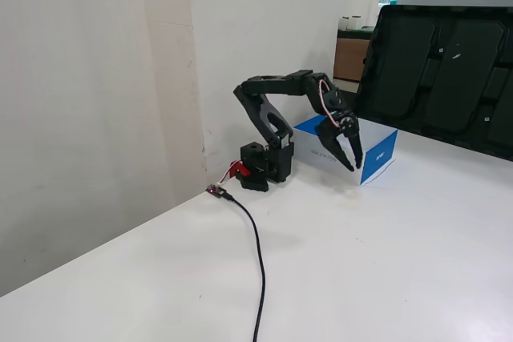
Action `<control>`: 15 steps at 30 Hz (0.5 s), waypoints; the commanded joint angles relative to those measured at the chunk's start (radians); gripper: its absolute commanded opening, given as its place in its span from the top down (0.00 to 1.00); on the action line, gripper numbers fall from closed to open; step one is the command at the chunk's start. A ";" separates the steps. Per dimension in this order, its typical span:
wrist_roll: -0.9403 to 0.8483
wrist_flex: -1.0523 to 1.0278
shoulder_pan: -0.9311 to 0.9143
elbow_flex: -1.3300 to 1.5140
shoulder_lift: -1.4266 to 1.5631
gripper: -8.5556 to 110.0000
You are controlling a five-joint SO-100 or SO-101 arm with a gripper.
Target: Pick the gray block and keep it in the box.
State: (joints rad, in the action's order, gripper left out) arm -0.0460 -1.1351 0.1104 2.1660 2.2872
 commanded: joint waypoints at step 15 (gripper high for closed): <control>0.117 0.173 -0.101 0.609 0.586 0.93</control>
State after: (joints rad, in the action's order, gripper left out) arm 0.0568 -0.9511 0.0031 2.7504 2.7627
